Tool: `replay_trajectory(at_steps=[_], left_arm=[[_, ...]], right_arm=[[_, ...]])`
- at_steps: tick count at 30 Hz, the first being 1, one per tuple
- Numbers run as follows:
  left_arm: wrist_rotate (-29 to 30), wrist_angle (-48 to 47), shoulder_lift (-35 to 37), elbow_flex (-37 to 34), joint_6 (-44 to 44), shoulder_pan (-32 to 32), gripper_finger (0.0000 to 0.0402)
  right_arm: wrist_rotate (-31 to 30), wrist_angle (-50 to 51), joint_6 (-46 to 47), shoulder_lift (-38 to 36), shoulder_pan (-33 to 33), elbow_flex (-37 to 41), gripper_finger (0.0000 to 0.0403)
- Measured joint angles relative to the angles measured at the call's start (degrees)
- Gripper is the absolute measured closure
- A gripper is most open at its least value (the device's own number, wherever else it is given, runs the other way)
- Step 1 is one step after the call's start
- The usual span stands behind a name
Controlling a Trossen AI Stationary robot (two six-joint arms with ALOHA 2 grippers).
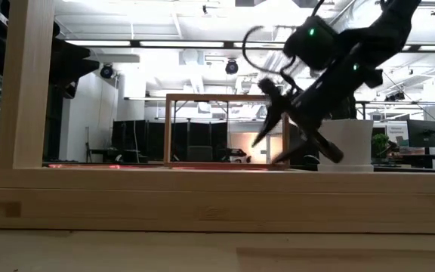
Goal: Place and stack plates onto a shelf
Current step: Put the orange plate on the shelf
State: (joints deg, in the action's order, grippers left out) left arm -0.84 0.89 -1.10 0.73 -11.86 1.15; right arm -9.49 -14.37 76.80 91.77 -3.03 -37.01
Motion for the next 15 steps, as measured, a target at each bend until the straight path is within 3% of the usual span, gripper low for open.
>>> replay_trajectory(at_steps=[8, 15], left_arm=[[0.0, 0.0, 0.0, 0.0, 0.0, 0.0, 0.0270], [0.0, 0.0, 0.0, 0.0, 0.0, 0.0, 0.0270]], right_arm=[[6.9, 8.8, -13.0, -16.0, 3.9, 0.0, 0.0208], [1.3, 19.1, -16.0, -31.0, 10.2, 0.0, 0.0208]])
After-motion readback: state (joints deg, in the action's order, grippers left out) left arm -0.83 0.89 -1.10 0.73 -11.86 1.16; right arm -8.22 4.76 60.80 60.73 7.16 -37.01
